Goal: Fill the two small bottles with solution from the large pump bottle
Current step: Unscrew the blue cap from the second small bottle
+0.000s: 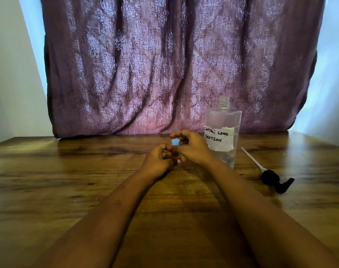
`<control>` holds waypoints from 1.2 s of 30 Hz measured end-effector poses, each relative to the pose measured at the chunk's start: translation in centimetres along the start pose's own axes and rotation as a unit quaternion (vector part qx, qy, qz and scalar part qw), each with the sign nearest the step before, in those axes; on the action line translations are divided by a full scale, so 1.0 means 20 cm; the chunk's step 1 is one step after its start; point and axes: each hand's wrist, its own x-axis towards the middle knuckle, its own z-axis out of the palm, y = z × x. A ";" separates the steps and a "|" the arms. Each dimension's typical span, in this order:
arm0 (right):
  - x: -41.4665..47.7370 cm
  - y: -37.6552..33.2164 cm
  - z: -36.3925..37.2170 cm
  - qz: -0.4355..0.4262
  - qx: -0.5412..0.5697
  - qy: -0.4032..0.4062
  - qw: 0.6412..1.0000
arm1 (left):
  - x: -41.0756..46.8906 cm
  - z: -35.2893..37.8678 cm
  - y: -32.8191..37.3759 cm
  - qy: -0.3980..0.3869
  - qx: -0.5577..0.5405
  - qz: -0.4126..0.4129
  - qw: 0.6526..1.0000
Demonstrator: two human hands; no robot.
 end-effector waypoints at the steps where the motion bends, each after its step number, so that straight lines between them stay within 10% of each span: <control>1: 0.00 0.00 0.00 -0.001 0.014 -0.014 1.000 | 0.00 0.00 0.00 0.000 -0.002 -0.001 1.000; 29: 0.01 0.04 0.03 -0.036 -0.077 0.007 0.996 | -0.01 0.01 0.01 0.012 -0.001 -0.001 1.000; 36: 0.00 -0.06 -0.04 -0.077 0.112 0.100 0.986 | -0.03 0.04 0.04 0.024 -0.042 -0.014 0.999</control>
